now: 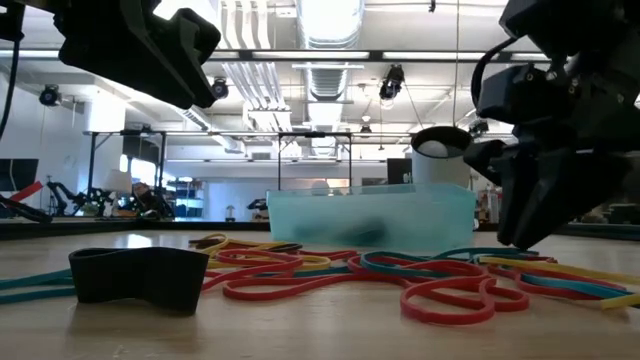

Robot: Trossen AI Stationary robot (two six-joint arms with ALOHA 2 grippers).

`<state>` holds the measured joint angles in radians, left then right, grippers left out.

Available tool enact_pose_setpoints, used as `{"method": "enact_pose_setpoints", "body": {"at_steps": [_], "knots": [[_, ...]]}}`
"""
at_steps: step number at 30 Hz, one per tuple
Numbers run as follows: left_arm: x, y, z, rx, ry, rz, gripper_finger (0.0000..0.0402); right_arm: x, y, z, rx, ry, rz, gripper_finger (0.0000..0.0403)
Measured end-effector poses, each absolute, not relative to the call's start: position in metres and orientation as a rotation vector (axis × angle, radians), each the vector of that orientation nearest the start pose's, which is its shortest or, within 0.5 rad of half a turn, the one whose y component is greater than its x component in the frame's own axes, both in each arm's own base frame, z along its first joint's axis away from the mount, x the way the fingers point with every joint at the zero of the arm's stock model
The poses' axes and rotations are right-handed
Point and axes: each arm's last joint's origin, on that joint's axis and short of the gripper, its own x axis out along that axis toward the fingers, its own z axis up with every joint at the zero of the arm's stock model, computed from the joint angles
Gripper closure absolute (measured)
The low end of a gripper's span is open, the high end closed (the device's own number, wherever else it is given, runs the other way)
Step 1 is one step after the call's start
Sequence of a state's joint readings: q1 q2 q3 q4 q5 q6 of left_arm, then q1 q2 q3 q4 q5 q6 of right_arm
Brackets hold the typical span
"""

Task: Pick and place rubber bands into bin
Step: Put the blue rubber band into the blue bin

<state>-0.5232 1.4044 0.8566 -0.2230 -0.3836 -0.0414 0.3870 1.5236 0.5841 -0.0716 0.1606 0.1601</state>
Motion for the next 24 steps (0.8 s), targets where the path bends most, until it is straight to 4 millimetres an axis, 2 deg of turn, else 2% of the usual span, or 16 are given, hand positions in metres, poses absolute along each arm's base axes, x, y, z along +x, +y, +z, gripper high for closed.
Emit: {"method": "enact_pose_setpoints", "body": {"at_steps": [7,24], "knots": [[0.2519,-0.1328,0.2216,0.298,0.695,-0.118,0.0291,0.2313,0.0885,0.1172,-0.133,0.968,0.108,0.0330],[0.2518,-0.1327,0.2215,0.299,0.697,-0.118,0.0291,0.2314,0.0891,0.1170,-0.098,0.961,0.103,0.0342]]}}
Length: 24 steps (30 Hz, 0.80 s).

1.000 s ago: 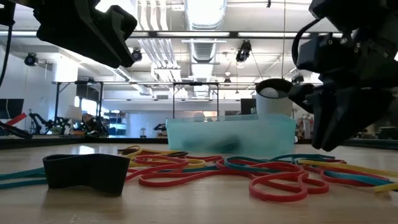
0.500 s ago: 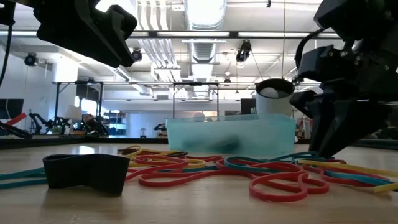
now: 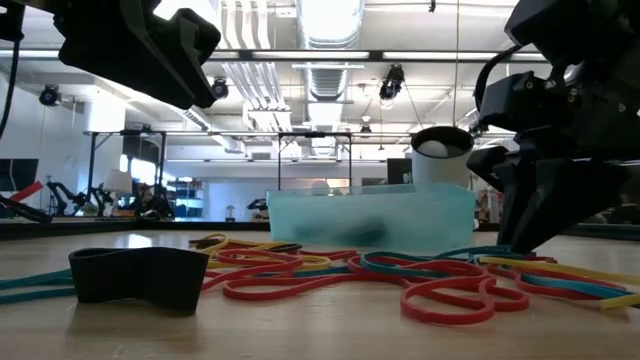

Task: Pick and place rubber bands into bin
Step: Put the blue rubber band into the blue bin

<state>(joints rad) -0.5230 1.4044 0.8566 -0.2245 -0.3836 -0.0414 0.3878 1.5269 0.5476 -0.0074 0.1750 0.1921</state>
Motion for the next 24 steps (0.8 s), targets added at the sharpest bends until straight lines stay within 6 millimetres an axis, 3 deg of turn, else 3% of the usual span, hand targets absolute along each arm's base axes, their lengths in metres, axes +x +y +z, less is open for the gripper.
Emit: {"method": "enact_pose_setpoints", "body": {"at_steps": [4,10,24], "knots": [[0.2518,-0.1327,0.2215,0.299,0.697,-0.118,0.0291,0.2314,0.0902,0.1171,-0.078,0.964,0.138,0.0349],[0.2518,-0.1327,0.2214,0.299,0.697,-0.118,0.0291,0.2307,0.0901,0.1164,-0.092,0.966,0.144,0.0391],[0.2518,-0.1327,0.2214,0.300,0.697,-0.118,0.0291,0.2339,0.0906,0.1218,-0.148,0.936,0.152,0.0394]]}}
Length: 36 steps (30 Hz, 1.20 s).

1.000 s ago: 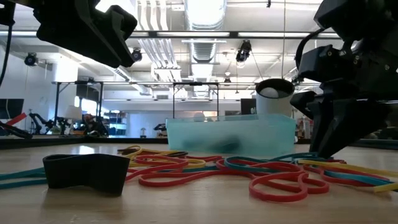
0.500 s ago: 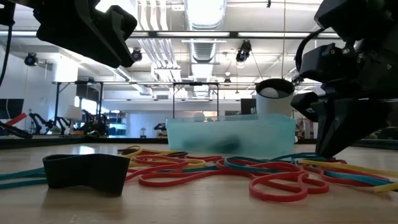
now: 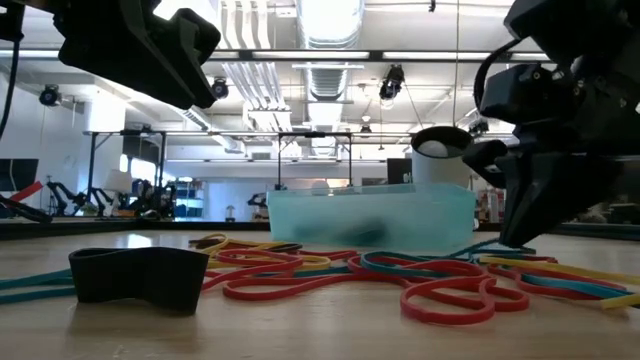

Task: Pick and place rubber bands into bin
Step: Put the blue rubber band into the blue bin

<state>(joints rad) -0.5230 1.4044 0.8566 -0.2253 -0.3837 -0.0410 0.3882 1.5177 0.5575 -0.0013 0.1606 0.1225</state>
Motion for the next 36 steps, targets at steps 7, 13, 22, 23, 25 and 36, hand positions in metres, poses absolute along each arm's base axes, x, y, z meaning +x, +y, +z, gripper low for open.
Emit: {"method": "enact_pose_setpoints", "body": {"at_steps": [7,13,22,23,25,36], "knots": [[0.252,-0.133,0.221,0.300,0.698,-0.118,0.0291,0.236,0.091,0.133,-0.191,0.884,0.155,0.0394],[0.252,-0.133,0.221,0.300,0.698,-0.118,0.0291,0.236,0.093,0.149,-0.260,0.808,0.151,0.0394],[0.252,-0.133,0.221,0.300,0.698,-0.118,0.0291,0.230,0.096,0.184,-0.440,0.628,0.090,0.0394],[0.252,-0.133,0.221,0.299,0.697,-0.118,0.0291,0.229,0.096,0.189,-0.461,0.603,0.076,0.0394],[0.252,-0.133,0.221,0.299,0.697,-0.118,0.0291,0.228,0.095,0.198,-0.497,0.552,0.043,0.0394],[0.252,-0.133,0.221,0.300,0.697,-0.118,0.0291,0.231,0.089,0.230,-0.688,0.333,-0.067,0.0394]]}}
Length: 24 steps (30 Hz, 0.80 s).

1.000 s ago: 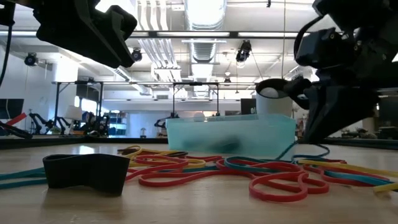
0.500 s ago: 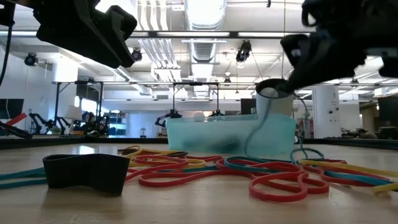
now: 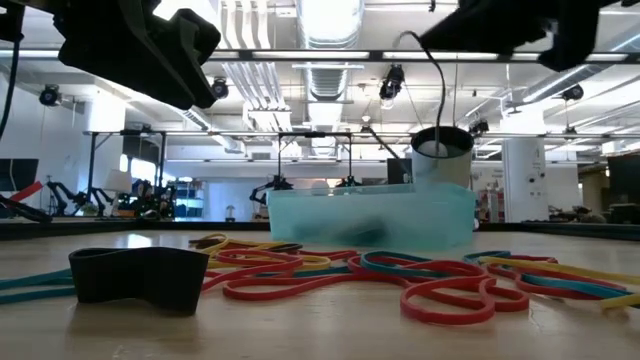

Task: Pick and place rubber bands into bin
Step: Put the blue rubber band into the blue bin

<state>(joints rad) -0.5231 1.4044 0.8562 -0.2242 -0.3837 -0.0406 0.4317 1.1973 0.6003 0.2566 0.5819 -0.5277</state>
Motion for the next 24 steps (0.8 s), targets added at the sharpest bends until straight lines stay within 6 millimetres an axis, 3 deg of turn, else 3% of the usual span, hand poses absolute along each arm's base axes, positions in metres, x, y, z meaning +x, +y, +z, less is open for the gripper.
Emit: {"method": "enact_pose_setpoints", "body": {"at_steps": [8,17,24], "knots": [[0.252,-0.133,0.222,0.299,0.695,-0.118,0.0291,0.242,0.052,0.234,-0.693,0.362,-0.241,0.0394],[0.252,-0.133,0.221,0.299,0.696,-0.118,0.0291,0.247,-0.001,0.224,-0.501,0.408,-0.332,0.0394],[0.252,-0.133,0.221,0.303,0.697,-0.119,0.0291,0.243,-0.021,0.214,-0.378,0.429,-0.380,0.0394]]}}
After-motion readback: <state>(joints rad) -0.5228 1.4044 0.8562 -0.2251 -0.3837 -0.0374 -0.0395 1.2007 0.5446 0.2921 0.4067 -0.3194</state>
